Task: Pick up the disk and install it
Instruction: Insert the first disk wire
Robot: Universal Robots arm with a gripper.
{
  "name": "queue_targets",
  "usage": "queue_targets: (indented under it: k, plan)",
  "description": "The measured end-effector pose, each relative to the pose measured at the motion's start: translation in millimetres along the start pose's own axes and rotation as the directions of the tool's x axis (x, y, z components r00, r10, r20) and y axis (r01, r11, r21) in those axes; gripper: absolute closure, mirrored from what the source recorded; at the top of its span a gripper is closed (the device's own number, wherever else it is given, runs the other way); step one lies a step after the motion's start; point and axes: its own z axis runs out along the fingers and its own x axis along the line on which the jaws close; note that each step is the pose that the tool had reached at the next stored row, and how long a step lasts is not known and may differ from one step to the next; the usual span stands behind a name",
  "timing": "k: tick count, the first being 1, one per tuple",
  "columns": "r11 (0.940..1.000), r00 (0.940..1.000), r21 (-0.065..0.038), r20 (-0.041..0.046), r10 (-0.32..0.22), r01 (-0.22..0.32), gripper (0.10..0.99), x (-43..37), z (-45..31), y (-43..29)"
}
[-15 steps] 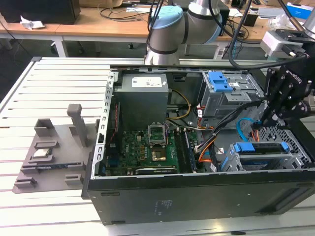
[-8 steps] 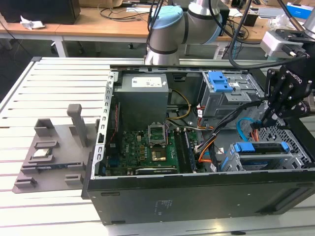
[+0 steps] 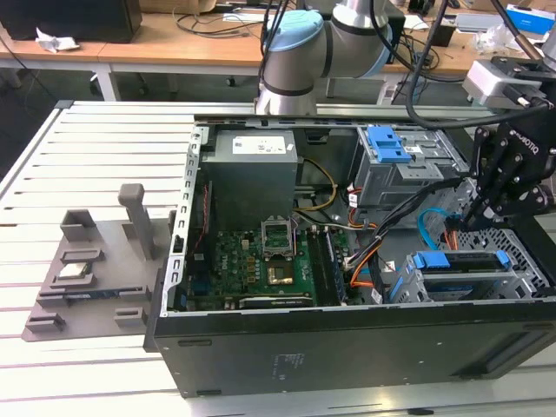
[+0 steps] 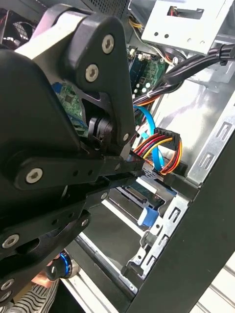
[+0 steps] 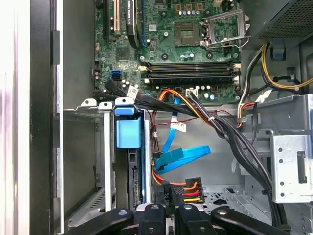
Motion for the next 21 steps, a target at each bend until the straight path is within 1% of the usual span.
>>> queue_targets:
  k: [10, 21]
  plan:
    - [1.0000, 1.0000, 0.000, 0.0000, 0.000, 0.000, 0.922, 7.3, 1.6, -0.3]
    - [1.0000, 1.0000, 0.000, -0.0001, 0.000, 0.000, 0.922, 19.6, 3.8, -0.7]
